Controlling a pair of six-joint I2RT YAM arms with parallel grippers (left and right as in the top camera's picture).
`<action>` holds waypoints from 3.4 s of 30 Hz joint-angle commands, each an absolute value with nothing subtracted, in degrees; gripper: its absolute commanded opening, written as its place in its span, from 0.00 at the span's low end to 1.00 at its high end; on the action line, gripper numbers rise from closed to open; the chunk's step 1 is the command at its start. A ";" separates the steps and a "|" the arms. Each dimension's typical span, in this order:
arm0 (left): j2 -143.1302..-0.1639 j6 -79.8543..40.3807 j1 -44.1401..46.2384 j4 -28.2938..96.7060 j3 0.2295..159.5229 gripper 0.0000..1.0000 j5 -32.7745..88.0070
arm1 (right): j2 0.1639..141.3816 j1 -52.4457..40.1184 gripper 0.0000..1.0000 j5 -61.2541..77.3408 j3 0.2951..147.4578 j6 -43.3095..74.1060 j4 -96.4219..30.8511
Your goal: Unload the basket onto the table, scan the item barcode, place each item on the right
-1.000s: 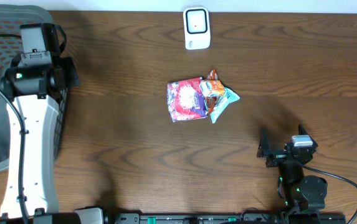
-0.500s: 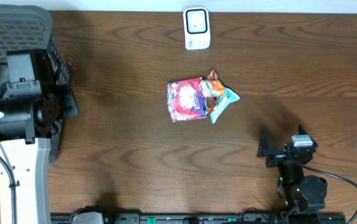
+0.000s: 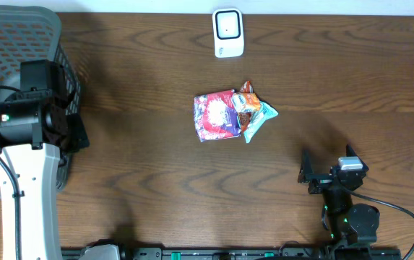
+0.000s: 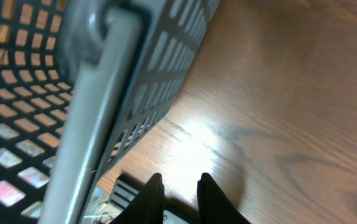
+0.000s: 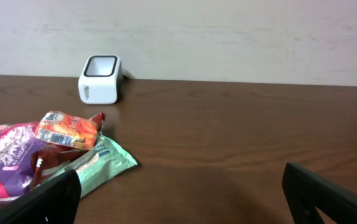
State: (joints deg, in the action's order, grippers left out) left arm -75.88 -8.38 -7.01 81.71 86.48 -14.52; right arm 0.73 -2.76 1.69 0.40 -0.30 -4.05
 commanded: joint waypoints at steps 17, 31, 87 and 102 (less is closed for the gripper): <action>-76.07 -11.75 -7.38 81.45 87.39 0.27 -23.22 | 0.64 -2.68 0.99 2.02 0.36 -0.73 -4.27; -76.01 -11.75 -7.38 80.64 87.39 0.36 -21.12 | 0.64 -2.68 0.99 2.02 0.36 -0.73 -4.27; -63.33 -5.82 -7.27 84.66 84.49 0.98 25.47 | 0.64 -2.68 0.99 2.02 0.36 -0.73 -4.27; -63.33 -5.82 -7.27 85.67 84.49 0.98 25.47 | 0.64 -2.68 0.99 2.04 0.36 -0.73 -4.25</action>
